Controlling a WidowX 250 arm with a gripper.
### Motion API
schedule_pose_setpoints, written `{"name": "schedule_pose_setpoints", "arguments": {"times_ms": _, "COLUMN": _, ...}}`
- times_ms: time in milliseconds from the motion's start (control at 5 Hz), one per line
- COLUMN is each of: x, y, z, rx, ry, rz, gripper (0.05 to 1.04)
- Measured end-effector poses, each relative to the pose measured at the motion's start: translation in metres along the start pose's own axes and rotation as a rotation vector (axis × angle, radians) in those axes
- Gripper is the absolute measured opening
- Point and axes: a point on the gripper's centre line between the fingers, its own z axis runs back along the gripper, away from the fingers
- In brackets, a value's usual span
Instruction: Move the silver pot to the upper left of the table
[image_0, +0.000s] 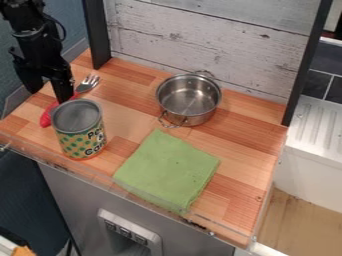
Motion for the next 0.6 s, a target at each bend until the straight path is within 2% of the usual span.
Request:
{"name": "schedule_pose_setpoints", "arguments": {"times_ms": 200, "x": -0.003, "y": -0.004, "z": -0.011, "rx": -0.024, "ry": 0.030, "rz": 0.008, "gripper": 1.000}}
{"name": "schedule_pose_setpoints", "arguments": {"times_ms": 600, "x": 0.027, "y": -0.018, "z": 0.001, "rx": -0.022, "ry": -0.006, "rz": 0.059, "gripper": 1.000}}
